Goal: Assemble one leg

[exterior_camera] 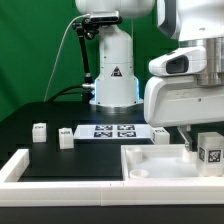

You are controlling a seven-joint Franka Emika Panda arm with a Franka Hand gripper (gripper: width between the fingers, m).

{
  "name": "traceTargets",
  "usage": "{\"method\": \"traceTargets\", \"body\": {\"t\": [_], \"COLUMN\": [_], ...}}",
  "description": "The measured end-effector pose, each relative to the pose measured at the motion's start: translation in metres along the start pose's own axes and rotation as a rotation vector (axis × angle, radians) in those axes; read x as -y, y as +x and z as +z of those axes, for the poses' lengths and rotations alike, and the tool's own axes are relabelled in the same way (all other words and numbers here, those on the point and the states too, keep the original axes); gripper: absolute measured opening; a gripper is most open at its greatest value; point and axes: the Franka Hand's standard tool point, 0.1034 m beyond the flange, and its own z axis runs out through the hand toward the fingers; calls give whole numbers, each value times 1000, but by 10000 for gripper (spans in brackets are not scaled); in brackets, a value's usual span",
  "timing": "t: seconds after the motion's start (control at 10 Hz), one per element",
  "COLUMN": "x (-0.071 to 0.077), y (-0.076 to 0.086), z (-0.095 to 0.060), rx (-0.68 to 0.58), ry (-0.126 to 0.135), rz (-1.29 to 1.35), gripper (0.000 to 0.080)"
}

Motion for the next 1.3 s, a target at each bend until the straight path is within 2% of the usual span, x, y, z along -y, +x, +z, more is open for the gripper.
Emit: {"method": "traceTargets", "body": {"t": [0.1, 0.2, 0.4, 0.9, 1.3], "x": [0, 0, -1, -10, -8], "y": [0, 0, 0, -3, -6], "z": [0, 0, 0, -1, 0], "rx": [0, 0, 0, -44, -58], "ry": [0, 0, 4, 72, 74], "rz": [0, 15, 58, 636, 1119], "gripper": [391, 291, 291, 291, 295]}}
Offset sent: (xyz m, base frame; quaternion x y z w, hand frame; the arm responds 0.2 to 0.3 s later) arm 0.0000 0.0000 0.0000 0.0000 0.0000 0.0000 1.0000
